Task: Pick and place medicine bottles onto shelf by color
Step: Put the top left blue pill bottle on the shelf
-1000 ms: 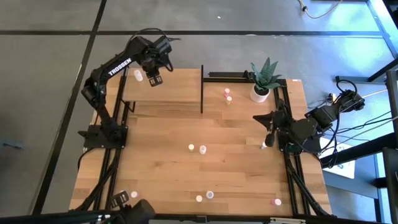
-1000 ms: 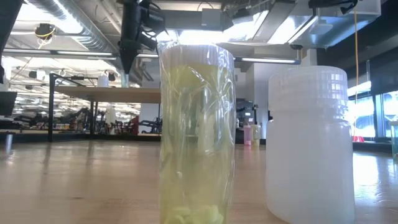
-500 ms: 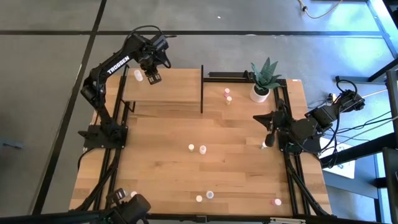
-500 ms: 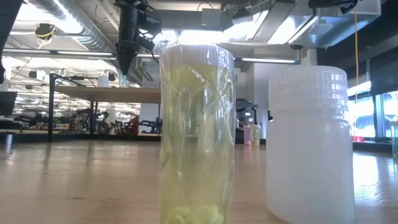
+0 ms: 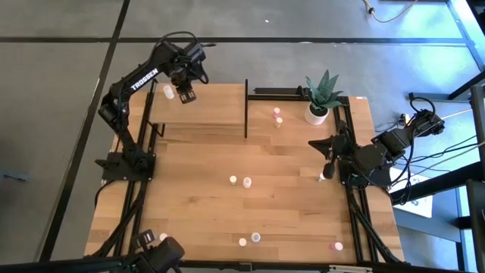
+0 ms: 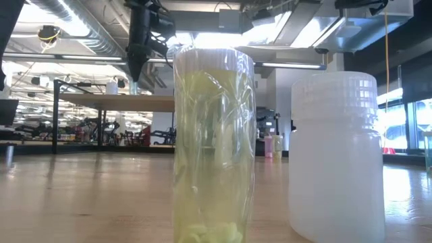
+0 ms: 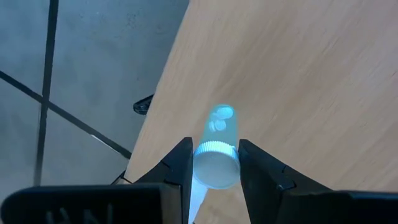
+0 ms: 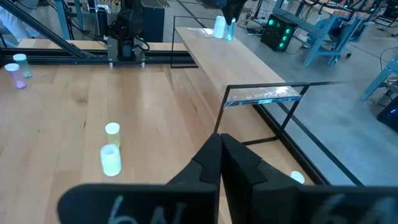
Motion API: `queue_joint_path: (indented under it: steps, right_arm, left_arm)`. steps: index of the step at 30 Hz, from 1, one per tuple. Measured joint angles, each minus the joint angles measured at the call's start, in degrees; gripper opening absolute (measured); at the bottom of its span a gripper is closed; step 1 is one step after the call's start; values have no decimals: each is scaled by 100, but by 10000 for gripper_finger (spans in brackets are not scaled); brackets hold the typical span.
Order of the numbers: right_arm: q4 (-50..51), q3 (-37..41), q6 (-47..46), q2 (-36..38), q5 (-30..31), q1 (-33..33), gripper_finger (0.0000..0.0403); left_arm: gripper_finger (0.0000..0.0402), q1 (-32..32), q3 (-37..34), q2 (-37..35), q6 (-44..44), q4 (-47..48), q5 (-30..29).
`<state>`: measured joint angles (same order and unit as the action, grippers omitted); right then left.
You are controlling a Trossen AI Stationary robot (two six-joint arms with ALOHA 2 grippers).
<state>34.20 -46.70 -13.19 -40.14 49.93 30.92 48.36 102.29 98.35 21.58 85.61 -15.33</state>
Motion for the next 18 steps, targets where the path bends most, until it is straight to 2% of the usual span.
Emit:
queue_joint_path:
  steps: [18]
  right_arm:
    - [0, 0, 17, 0, 0, 0, 12]
  left_arm:
    - [91, -4, -407, -11, 11, -186, -76]
